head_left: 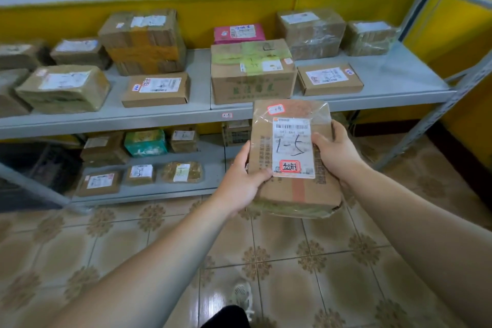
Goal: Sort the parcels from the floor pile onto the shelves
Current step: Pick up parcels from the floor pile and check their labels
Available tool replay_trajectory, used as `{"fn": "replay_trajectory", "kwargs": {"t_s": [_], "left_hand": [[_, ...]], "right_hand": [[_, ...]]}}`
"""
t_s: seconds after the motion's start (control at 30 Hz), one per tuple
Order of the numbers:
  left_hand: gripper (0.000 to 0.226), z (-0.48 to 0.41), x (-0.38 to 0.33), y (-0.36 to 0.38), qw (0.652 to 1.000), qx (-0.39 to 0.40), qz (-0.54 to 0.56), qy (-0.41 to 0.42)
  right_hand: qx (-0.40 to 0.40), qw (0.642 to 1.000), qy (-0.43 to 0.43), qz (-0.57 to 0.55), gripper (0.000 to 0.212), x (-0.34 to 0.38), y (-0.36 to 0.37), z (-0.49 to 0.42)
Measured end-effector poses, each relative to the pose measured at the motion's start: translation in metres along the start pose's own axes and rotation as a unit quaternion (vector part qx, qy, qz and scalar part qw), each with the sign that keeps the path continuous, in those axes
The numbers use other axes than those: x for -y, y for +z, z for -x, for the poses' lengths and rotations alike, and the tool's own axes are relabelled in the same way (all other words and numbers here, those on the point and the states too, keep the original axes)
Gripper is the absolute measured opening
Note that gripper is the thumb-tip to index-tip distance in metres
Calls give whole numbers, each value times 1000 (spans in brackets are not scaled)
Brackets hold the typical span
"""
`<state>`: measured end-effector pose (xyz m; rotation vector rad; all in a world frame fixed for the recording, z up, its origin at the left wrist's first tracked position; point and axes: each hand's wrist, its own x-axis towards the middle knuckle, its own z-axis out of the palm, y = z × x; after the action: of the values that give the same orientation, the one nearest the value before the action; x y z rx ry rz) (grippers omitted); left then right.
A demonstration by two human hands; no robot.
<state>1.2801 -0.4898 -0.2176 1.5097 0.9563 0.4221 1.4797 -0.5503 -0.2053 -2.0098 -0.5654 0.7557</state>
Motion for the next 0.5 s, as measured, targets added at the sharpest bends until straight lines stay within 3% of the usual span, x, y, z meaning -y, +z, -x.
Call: {"fn": "replay_trajectory", "kwargs": {"t_s": [0.2, 0.5], "left_hand": [[64, -67, -41, 15, 998, 53, -9, 35], [69, -154, -113, 116, 987, 140, -28, 75]], "right_hand": [[-69, 997, 3, -34, 65, 24, -37, -38], [-177, 982, 5, -67, 65, 17, -148, -97]]}}
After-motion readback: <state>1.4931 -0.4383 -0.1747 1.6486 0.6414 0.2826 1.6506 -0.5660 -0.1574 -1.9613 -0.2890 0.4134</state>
